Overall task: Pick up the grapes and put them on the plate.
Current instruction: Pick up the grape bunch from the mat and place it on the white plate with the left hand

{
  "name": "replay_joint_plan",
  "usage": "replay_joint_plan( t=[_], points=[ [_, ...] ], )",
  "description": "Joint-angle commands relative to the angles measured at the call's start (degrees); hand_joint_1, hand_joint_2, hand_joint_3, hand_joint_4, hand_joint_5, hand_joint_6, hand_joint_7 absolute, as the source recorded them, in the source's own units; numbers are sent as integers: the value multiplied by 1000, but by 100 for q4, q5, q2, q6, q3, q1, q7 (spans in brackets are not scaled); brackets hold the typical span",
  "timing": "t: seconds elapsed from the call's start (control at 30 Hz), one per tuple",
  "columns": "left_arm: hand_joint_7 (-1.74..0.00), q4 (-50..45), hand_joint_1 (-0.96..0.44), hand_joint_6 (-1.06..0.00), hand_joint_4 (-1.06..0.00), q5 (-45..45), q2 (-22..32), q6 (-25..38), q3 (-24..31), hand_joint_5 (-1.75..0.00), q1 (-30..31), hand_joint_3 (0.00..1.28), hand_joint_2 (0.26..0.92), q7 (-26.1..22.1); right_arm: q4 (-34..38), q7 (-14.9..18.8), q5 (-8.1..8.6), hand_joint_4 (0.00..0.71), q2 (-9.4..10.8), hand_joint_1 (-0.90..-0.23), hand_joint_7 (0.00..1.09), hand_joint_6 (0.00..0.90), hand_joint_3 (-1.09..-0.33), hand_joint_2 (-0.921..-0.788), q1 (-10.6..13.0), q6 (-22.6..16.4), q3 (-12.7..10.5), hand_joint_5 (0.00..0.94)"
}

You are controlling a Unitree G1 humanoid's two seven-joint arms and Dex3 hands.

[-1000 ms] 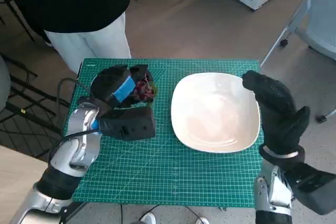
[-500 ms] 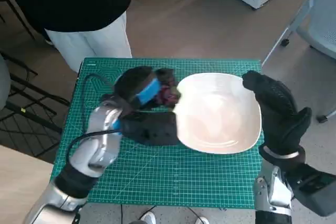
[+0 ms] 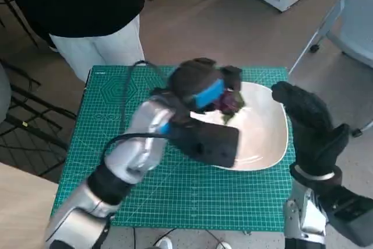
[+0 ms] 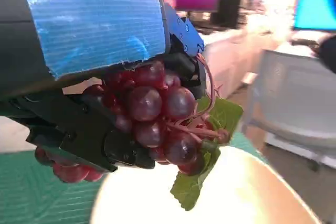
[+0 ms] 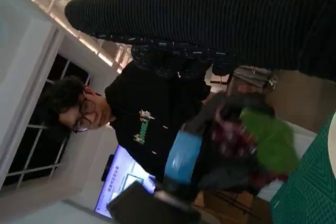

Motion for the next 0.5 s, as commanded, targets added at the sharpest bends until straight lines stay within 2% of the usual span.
replay_joint_plan(
  t=[0.03,0.27,0.5],
  points=[
    [-1297,407,2,-487,-613,-2,-286,-116,-132,-1255,-381,166,921,-19,-116,-98,51,327,11,-434,361,133,-555,-921,191,159,-51,0],
    [-1336,1027,1,-493,-608,-33,-595,-219,-219,-1216,-737,162,921,-35,-278,-199,1,321,57,-426,376,122,-559,-921,295,199,-65,0],
    [-1233,1510,1,-476,-583,-56,-831,-204,-251,-1362,-969,188,921,-80,-372,-321,-76,317,87,-421,437,86,-564,-921,371,184,-65,0]
  ],
)
